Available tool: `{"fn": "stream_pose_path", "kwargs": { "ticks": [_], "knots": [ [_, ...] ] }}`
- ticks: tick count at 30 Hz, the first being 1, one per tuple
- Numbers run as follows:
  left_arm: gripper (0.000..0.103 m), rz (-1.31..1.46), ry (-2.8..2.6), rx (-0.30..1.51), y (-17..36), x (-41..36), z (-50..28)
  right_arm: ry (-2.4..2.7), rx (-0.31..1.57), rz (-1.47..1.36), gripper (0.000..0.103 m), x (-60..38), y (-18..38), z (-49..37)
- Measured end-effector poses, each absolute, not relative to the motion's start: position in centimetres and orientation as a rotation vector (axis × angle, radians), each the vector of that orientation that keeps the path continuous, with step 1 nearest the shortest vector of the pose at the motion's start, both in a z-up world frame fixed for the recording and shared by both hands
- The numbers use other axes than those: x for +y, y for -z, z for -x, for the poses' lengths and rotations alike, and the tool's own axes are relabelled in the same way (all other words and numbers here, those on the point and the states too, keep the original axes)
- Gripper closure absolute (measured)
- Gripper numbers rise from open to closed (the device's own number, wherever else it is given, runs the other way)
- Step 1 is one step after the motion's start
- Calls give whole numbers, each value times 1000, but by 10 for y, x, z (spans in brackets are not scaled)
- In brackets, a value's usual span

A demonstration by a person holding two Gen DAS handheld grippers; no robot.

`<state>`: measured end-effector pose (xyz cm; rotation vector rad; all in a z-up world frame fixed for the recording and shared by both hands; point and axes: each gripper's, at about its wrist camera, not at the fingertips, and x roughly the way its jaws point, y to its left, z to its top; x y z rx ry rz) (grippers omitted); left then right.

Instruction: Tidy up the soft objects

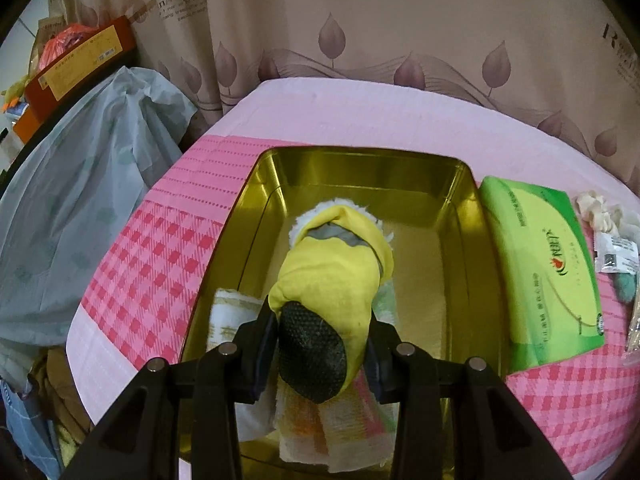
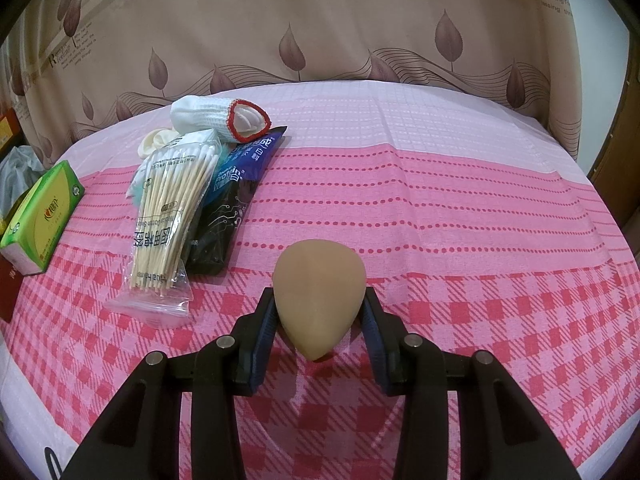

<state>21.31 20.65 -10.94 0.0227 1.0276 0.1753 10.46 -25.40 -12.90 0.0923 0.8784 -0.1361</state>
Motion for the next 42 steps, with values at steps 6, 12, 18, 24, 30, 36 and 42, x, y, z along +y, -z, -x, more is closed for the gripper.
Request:
{"fn": "stream_pose_path", "kwargs": {
  "ticks": [6, 12, 18, 24, 30, 36, 42],
  "knots": [
    [65, -23, -178, 1035, 114, 208, -213, 137, 879, -91, 65, -254, 129, -105],
    [65, -20, -177, 1040, 116, 209, -215, 139, 879, -90, 65, -254, 129, -105],
    [61, -18, -173, 1044, 116, 209, -215, 140, 880, -89, 65, -254, 129, -104],
    [59, -17, -173, 1061, 115, 212, -217, 142, 880, -88, 65, -253, 129, -105],
    [58, -11, -156, 1061, 106, 216, -214, 143, 881, -86, 65, -253, 129, -105],
    [57, -2, -141, 1041, 93, 218, -208, 145, 881, -82, 65, -253, 129, -104],
    [57, -1, -123, 1019, 78, 218, -196, 147, 882, -80, 65, -252, 130, -106]
  ]
}}
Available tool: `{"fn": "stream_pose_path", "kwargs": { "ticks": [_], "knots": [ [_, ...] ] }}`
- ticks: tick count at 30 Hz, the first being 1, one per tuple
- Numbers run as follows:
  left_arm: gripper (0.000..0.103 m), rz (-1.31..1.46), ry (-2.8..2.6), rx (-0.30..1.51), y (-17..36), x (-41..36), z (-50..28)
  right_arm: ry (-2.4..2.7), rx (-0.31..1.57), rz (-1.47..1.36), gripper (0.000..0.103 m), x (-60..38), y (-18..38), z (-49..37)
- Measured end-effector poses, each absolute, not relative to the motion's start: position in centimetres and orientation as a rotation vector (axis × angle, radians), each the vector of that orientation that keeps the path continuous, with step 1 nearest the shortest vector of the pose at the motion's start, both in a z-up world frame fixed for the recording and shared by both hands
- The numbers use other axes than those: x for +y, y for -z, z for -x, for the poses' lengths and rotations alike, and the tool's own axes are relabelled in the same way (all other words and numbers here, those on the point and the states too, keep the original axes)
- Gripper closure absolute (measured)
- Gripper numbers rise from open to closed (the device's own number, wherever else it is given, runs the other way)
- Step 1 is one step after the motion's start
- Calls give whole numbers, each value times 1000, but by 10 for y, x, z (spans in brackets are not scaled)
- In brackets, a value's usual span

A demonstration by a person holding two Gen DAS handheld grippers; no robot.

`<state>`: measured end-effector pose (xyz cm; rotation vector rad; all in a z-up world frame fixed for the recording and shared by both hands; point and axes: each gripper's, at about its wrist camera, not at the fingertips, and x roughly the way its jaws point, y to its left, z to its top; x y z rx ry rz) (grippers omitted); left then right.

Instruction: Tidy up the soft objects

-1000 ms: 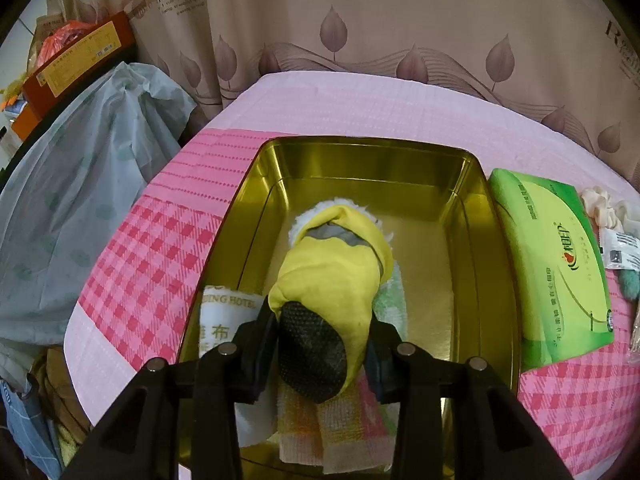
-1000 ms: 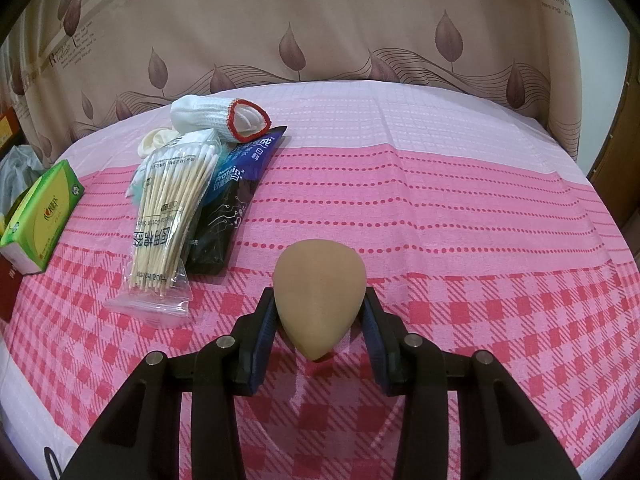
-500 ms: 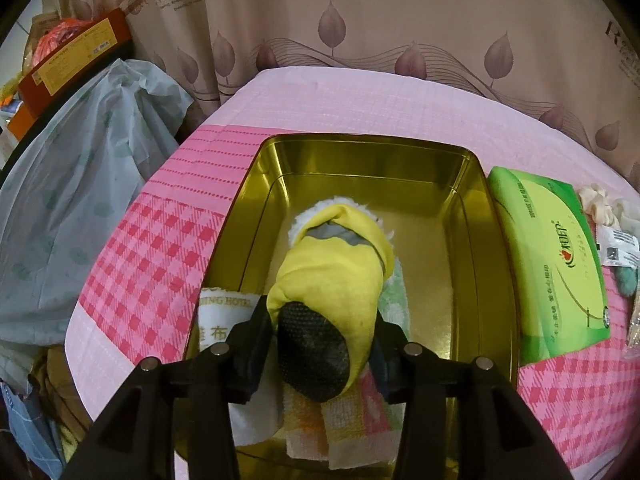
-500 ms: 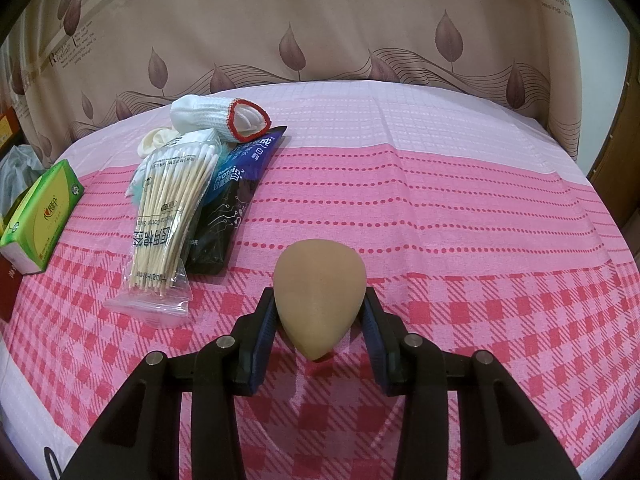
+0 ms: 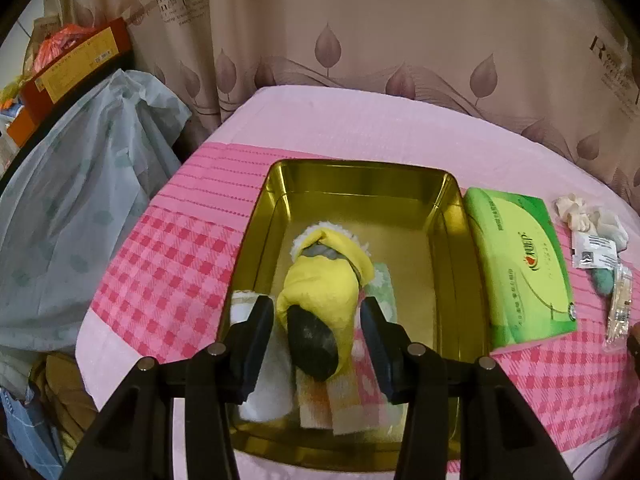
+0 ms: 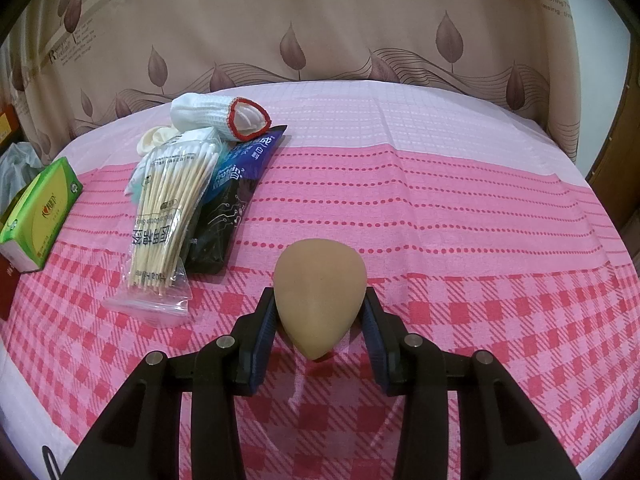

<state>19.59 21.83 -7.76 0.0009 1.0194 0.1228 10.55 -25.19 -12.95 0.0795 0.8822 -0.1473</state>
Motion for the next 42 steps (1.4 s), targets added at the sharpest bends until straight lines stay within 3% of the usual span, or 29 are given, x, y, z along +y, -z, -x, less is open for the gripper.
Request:
{"fn": "stream_pose_path", "kwargs": {
  "ticks": [17, 29, 42],
  "knots": [
    [57, -2, -237, 948, 64, 265, -126, 153, 886, -64, 64, -255, 131, -105],
    [57, 144, -363, 919, 64, 310, -112, 149, 841, -23, 70, -253, 110, -85],
    [57, 221, -465, 924, 65, 335, -105, -103, 763, 51, 70, -158, 59, -82]
  ]
}}
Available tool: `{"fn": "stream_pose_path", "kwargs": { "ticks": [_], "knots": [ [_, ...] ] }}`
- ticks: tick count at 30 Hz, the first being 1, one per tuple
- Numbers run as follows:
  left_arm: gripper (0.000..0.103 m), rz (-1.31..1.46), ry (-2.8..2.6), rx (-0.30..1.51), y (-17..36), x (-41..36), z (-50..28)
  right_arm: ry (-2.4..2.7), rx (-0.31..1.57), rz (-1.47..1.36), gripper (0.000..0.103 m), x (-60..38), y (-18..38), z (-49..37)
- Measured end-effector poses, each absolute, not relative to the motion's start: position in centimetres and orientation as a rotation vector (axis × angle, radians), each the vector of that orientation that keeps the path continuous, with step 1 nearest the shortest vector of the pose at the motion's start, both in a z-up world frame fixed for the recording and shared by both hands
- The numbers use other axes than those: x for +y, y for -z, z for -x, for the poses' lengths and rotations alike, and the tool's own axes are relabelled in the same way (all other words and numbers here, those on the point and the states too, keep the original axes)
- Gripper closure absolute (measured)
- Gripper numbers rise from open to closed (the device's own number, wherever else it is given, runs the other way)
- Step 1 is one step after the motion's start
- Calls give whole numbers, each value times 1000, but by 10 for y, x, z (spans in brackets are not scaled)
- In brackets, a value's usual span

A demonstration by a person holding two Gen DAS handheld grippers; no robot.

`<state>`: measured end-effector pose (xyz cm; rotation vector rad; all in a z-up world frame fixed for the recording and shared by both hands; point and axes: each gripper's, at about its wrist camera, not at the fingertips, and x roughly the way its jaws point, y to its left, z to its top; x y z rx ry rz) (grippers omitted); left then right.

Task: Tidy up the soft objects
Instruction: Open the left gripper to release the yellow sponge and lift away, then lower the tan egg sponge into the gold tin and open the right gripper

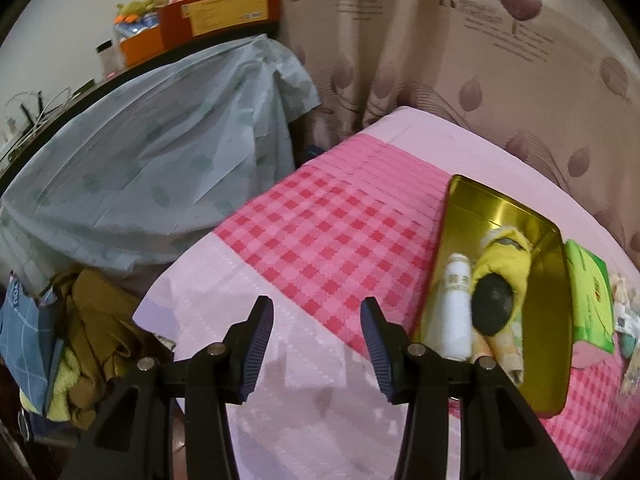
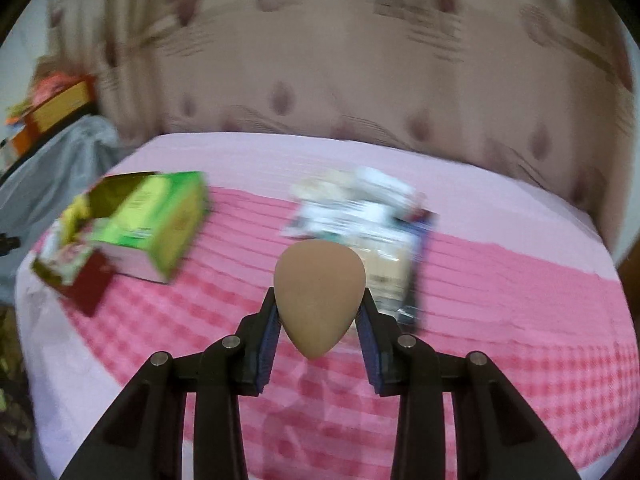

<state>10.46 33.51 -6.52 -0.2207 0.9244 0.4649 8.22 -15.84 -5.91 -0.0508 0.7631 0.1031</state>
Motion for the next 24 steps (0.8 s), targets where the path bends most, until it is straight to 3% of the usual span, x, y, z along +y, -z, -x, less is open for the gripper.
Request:
{"fn": "stream_pose_path", "kwargs": {
  "ticks": [15, 24],
  "knots": [
    [57, 315, -536, 939, 71, 359, -98, -530, 777, 201, 70, 64, 63, -93],
    [57, 299, -552, 932, 70, 359, -100, -567, 792, 296, 70, 142, 84, -130]
  ]
}}
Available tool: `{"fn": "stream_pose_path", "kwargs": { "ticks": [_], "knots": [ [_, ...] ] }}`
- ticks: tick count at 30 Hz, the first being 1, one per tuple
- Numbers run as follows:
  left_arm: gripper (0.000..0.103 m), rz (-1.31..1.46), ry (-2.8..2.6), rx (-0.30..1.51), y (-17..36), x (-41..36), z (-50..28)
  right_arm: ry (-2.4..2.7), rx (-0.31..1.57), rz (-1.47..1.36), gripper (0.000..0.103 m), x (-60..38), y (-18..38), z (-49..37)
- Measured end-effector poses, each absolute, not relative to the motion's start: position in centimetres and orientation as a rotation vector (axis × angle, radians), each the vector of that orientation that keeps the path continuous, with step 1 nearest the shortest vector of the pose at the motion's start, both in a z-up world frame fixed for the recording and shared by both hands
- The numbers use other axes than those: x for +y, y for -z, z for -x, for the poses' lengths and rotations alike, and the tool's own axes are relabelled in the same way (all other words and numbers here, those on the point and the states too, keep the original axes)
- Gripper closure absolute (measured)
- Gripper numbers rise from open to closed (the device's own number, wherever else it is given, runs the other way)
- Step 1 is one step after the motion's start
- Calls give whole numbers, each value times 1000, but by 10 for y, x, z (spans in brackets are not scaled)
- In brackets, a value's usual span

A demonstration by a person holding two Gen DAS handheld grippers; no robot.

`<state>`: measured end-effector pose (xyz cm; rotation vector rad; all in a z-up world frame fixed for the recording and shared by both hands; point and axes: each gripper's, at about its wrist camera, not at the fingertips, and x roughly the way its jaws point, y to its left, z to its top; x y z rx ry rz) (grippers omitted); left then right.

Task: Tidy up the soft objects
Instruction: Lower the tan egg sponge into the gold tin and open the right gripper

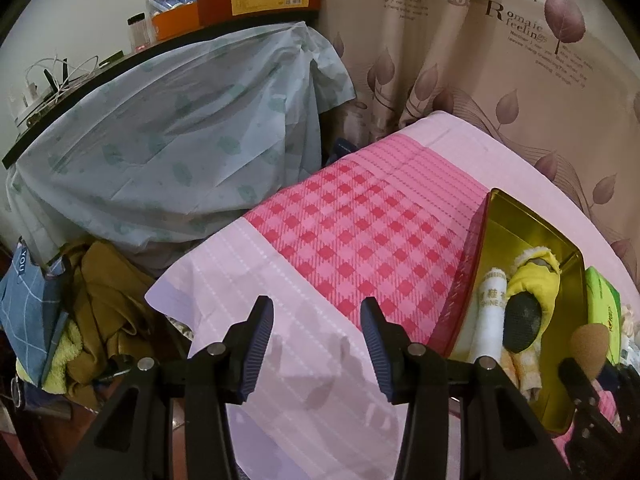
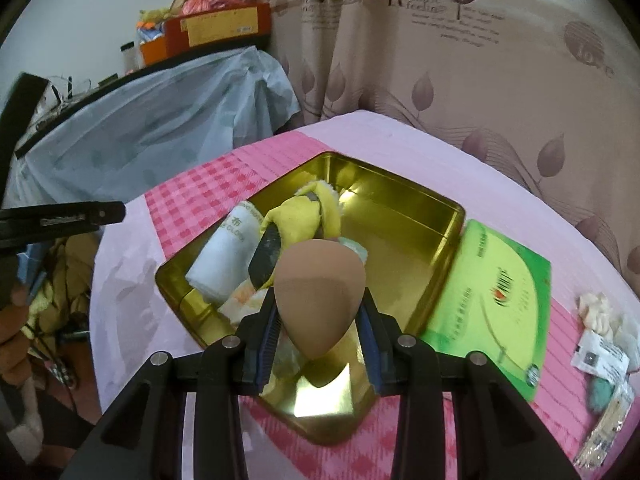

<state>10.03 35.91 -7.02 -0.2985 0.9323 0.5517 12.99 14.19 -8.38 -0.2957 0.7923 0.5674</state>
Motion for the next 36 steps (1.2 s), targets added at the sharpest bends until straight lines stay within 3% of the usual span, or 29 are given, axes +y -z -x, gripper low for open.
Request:
{"fn": "stream_pose_path", "kwargs": {
  "ticks": [20, 30, 36],
  "knots": [
    [57, 273, -557, 928, 70, 359, -99, -562, 846, 322, 66, 165, 111, -144],
    [57, 241, -554, 925, 68, 353, -102, -569, 806, 301, 45, 158, 98, -136],
    [57, 217, -550, 923, 68, 349, -103, -580, 768, 277, 41, 150, 83, -126]
  ]
}}
